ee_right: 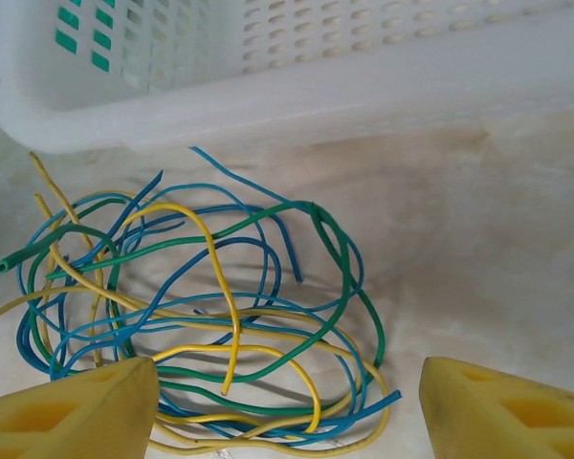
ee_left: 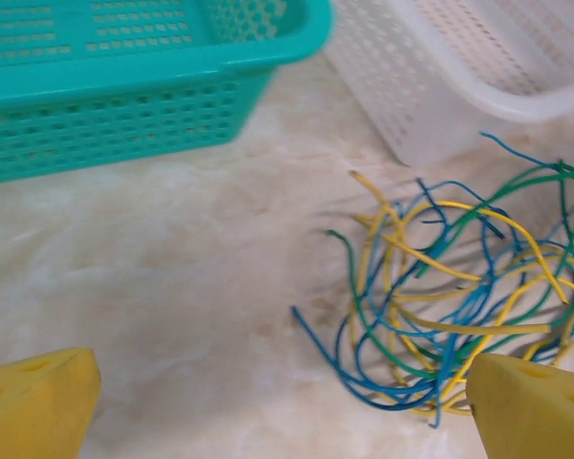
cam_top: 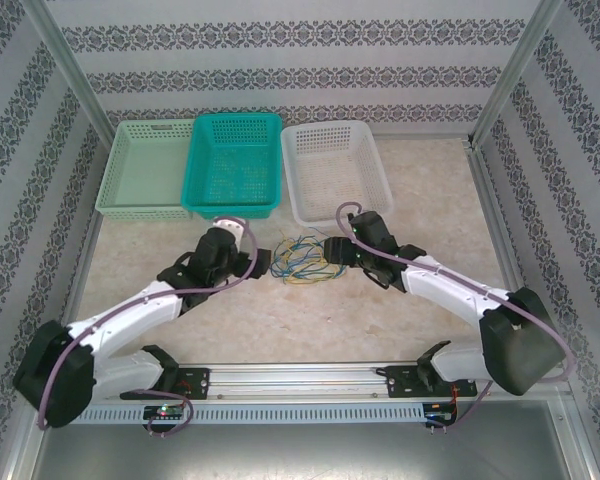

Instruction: Untangle the cables

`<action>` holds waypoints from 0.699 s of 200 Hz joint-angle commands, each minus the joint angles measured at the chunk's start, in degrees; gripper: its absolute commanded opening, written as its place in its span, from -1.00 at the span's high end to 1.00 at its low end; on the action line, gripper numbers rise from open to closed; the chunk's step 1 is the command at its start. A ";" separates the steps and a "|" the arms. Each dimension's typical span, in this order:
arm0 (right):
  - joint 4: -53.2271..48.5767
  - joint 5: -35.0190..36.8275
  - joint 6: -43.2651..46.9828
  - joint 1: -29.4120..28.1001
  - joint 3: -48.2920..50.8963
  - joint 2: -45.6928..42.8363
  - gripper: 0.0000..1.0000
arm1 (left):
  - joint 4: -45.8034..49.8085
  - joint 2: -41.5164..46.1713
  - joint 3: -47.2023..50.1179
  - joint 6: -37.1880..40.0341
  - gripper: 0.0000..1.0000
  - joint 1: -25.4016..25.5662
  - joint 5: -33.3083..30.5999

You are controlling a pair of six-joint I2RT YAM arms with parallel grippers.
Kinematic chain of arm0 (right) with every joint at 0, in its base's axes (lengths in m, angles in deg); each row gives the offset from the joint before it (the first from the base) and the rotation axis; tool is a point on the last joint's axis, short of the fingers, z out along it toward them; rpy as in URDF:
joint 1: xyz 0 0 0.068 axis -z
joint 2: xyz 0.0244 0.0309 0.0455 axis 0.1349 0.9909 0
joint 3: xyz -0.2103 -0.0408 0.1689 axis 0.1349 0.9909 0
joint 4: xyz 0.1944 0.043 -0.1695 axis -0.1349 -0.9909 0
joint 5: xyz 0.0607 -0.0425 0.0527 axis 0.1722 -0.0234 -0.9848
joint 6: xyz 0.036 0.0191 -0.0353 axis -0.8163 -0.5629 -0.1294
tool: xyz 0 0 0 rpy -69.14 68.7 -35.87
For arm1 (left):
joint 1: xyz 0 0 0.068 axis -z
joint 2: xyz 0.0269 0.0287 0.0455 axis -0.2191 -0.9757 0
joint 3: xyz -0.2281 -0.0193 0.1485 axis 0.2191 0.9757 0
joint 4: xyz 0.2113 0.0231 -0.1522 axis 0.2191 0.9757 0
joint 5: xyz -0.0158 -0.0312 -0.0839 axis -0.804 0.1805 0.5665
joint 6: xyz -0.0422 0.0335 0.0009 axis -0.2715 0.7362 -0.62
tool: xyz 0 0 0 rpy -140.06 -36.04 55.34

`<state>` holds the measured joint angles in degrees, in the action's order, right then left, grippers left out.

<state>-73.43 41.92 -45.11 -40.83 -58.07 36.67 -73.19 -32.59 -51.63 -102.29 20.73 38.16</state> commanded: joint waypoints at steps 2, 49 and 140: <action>3.05 2.39 -0.83 -4.23 -4.59 2.58 -0.45 | -4.62 -3.04 -1.45 1.97 -0.94 0.83 3.75; 5.59 6.08 -3.19 -8.02 -9.47 10.23 -0.36 | -8.01 -1.90 4.68 -2.99 -0.90 0.80 5.27; 2.15 12.10 -5.51 -8.73 -23.59 26.60 0.21 | -3.46 7.23 9.13 -2.90 -0.94 0.80 1.03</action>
<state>-69.61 50.48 -48.92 -48.90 -79.14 61.04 -77.93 -28.37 -44.36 -103.71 21.04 41.48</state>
